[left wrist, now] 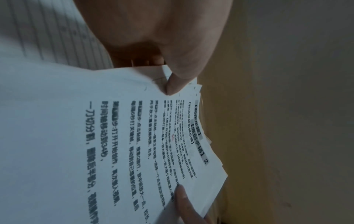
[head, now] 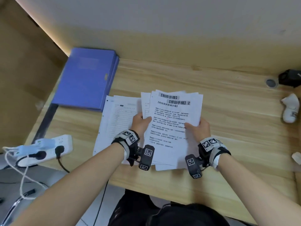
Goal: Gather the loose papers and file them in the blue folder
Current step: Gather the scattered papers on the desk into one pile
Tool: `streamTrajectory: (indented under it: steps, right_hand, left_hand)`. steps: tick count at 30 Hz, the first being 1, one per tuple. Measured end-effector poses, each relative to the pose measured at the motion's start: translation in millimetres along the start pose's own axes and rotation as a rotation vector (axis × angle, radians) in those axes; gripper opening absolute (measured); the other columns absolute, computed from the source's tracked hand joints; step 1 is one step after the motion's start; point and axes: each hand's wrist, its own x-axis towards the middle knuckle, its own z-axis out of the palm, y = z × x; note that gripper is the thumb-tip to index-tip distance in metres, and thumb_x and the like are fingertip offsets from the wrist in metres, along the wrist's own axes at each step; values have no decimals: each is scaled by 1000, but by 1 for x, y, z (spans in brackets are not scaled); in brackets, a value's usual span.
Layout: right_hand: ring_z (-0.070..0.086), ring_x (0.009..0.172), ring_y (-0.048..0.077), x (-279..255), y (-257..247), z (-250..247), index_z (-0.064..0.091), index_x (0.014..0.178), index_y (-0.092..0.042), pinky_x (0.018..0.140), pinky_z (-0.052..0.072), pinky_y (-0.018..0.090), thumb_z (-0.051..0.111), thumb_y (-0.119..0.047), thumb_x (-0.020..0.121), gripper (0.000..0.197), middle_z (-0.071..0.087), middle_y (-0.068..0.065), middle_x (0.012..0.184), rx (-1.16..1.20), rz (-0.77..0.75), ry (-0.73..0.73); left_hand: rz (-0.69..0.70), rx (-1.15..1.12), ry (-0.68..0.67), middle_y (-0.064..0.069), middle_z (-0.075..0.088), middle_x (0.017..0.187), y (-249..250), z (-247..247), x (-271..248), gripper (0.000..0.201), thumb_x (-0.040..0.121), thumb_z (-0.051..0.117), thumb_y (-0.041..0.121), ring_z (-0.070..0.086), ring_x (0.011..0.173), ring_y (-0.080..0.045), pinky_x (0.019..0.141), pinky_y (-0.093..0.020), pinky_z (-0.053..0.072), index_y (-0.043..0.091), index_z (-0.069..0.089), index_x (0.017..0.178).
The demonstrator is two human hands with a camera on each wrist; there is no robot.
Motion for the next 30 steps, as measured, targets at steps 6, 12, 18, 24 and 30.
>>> streamTrajectory:
  steps: [6, 12, 18, 24, 30]
  right_hand:
    - [67, 97, 25, -28, -22, 101, 64, 115, -6, 82, 56, 36, 69, -2, 80, 36, 70, 6, 109, 65, 22, -5]
    - [66, 101, 29, -41, -20, 177, 62, 116, -10, 91, 55, 49, 72, -7, 79, 39, 70, 10, 114, -21, 63, 37]
    - [63, 95, 29, -34, -6, 192, 59, 106, -12, 82, 56, 44, 67, -28, 67, 43, 64, 6, 107, -259, 93, 119]
    - [61, 99, 31, -41, -16, 192, 55, 116, -6, 77, 48, 36, 68, -21, 79, 42, 61, 10, 112, -313, 122, 105]
    - [62, 101, 27, -44, -9, 195, 56, 121, -9, 86, 50, 36, 73, -20, 79, 47, 66, 7, 119, -172, 178, -2]
  left_hand:
    - [45, 16, 3, -7, 70, 117, 1, -103, 19, 25, 89, 55, 0, 68, 103, -23, 92, -40, 55, 9, 66, 110]
    - [0, 5, -12, -6, 70, 117, -16, -172, 25, 30, 91, 56, 0, 68, 102, -17, 76, -20, 54, 4, 63, 120]
    - [-22, 264, 202, -4, 53, 132, -28, -197, 23, 45, 85, 58, 2, 52, 121, -23, 94, -27, 39, 9, 56, 129]
    - [-129, 221, 60, 0, 59, 109, -30, -186, 21, 38, 88, 56, 3, 59, 86, -16, 58, -17, 44, 12, 49, 124]
    - [-183, 234, -2, -3, 69, 111, -36, -158, 20, 38, 83, 52, 4, 65, 91, -23, 77, -35, 54, 16, 58, 119]
